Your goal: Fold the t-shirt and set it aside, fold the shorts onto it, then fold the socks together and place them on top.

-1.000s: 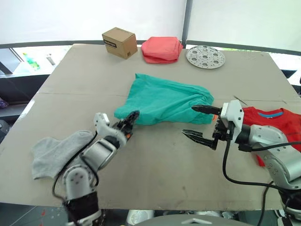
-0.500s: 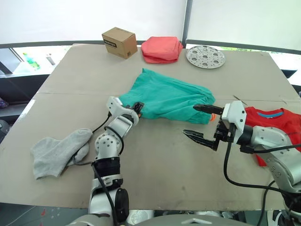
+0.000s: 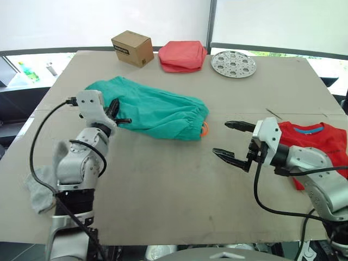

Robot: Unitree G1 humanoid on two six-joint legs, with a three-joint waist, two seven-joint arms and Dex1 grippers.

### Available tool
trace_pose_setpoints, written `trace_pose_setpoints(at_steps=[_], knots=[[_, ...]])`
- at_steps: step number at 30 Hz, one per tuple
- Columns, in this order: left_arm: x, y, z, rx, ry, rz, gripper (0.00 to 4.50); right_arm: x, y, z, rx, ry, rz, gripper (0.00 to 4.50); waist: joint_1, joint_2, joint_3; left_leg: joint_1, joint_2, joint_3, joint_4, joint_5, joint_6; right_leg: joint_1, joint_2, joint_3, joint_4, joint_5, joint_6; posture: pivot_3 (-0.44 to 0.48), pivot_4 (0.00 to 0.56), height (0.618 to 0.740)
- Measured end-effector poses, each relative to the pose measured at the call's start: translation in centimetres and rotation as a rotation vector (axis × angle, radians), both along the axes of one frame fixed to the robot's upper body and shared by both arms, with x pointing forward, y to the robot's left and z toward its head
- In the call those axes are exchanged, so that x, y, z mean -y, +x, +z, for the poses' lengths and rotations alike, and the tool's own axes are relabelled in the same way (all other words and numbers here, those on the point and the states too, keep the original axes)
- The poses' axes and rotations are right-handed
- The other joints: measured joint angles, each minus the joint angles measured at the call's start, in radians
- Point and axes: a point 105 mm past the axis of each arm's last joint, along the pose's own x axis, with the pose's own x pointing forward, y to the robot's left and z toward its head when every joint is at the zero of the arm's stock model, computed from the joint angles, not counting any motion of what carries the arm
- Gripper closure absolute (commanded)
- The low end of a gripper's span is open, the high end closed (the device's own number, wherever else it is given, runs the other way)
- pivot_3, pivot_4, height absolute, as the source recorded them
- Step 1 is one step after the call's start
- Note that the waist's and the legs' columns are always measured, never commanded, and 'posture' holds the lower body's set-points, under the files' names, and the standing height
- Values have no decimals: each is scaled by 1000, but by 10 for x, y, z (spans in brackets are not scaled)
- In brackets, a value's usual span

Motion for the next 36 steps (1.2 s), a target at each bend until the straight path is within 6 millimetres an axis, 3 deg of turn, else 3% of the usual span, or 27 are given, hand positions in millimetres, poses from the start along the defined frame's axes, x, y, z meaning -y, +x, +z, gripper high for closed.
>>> trace_pose_setpoints(at_steps=[8,10,12,14,19,23,25,26,27,29,31,33,36], knots=[[42,2,15,78,471,-342,4443,6,8,-8,-9,-16,-39,0,0,3,2,-1,0,0,-1,0,0,-2,0,-1,0,0,0,0,150,740],[60,5,17,105,611,-449,4443,8,8,-8,-10,-16,-46,0,2,3,2,-2,0,-1,-1,0,0,-2,0,-2,-2,0,0,0,150,740],[91,1,21,166,766,-601,4443,8,7,-8,-7,-15,-55,0,3,4,3,-3,0,0,-1,0,0,-2,0,-1,-2,0,0,0,150,740],[106,-3,18,191,820,-674,4443,9,6,-9,-9,-15,-63,0,2,4,2,-2,0,1,-1,0,1,-1,0,-1,-3,2,3,0,150,740],[155,-19,-24,154,898,-922,4443,17,6,-9,-15,-12,-123,0,1,4,2,-3,0,1,-2,0,1,-1,2,-1,-6,3,5,0,150,740],[161,-21,-58,57,930,-977,4443,19,4,-9,-32,-8,-147,0,-5,4,2,-3,1,0,-2,-1,1,-1,4,-1,-6,3,5,0,150,740],[162,-24,-68,14,900,-1001,3623,20,3,-9,-46,-5,-166,0,-5,4,2,-3,3,0,-2,-1,1,-1,4,-1,-6,3,5,0,150,740],[162,-24,-70,3,894,-1008,3532,20,3,-9,-48,-3,-170,0,-5,4,2,-3,4,0,-2,-1,1,-1,4,-1,-6,3,5,0,150,740],[158,-26,-64,-31,747,-997,3049,21,3,-9,-88,20,-188,0,-6,4,2,-3,5,0,-1,-1,1,-1,4,-1,-6,3,5,0,150,740],[155,-26,-59,-43,684,-992,3049,22,4,-10,-105,28,-195,0,-6,4,2,-3,5,0,-1,-1,1,-1,4,-1,-6,3,5,0,150,740],[145,-37,-37,-85,386,-1013,3049,20,8,-8,-147,68,-210,0,-11,4,3,-3,6,0,-1,-1,1,-1,5,0,-6,3,5,0,150,740],[134,-59,-17,-145,92,-1065,3049,13,23,7,-146,128,-229,0,-28,5,4,-2,7,0,-1,0,1,-1,5,2,-5,3,5,0,150,740],[122,-85,2,-178,-88,-1092,3049,2,48,25,-140,175,-283,0,-29,6,3,-1,6,-1,-2,0,1,0,6,0,-4,3,5,0,150,740]])
